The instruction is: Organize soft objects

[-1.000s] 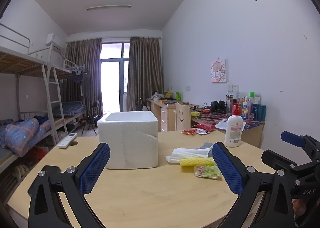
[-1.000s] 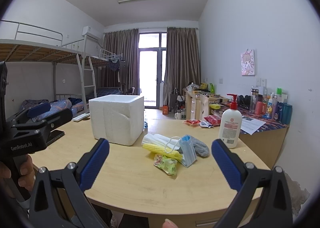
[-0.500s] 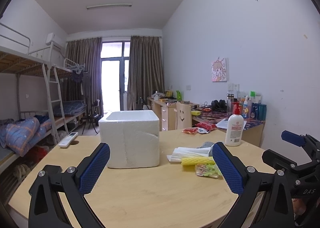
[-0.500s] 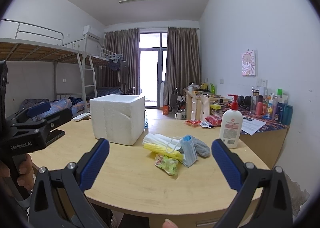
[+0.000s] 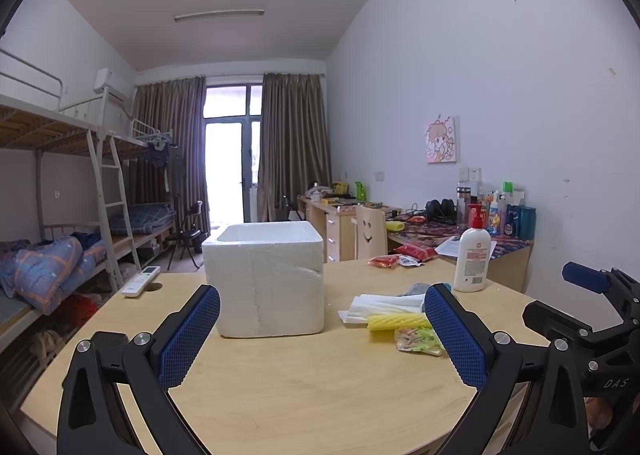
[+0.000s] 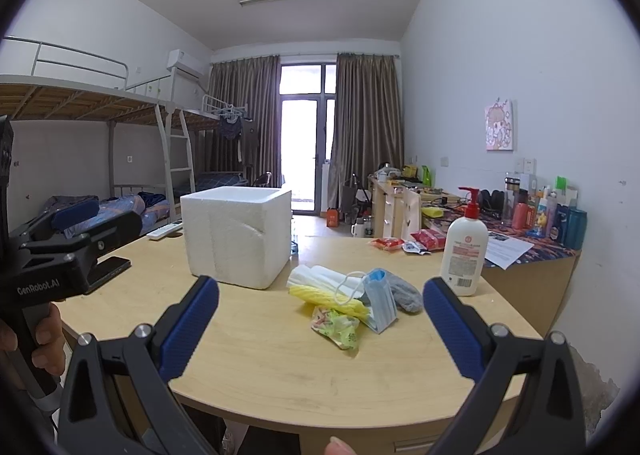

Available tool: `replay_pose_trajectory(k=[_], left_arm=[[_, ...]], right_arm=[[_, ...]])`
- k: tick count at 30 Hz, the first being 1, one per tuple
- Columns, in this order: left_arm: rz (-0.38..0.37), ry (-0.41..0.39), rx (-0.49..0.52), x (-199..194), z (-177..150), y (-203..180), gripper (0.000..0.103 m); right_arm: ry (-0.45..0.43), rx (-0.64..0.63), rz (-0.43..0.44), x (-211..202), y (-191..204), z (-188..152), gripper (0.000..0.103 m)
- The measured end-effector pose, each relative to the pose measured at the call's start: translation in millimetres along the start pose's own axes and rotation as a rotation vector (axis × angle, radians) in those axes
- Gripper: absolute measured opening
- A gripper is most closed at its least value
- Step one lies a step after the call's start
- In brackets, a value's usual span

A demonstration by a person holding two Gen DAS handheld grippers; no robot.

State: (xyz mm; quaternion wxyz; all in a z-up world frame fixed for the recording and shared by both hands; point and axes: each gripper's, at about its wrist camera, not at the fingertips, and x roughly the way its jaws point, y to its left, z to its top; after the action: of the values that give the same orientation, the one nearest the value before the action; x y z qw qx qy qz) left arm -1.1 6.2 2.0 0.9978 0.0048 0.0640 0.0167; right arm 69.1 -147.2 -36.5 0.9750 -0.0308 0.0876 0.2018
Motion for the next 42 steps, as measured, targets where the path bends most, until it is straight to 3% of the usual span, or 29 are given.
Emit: replay_pose_trajectory(k=[25, 42], left_arm=[[0.002, 0.006, -0.007, 3.6, -3.2, 10.9, 0.102], [-0.064, 0.112, 0.02, 53.8, -10.6, 1.4, 0.102]], right_arm=[[0.01, -0.007, 0.008, 9.8, 1.8, 0.4, 0.103], [0.083, 0.01, 0.002, 49.0, -15.6, -7.5, 0.103]])
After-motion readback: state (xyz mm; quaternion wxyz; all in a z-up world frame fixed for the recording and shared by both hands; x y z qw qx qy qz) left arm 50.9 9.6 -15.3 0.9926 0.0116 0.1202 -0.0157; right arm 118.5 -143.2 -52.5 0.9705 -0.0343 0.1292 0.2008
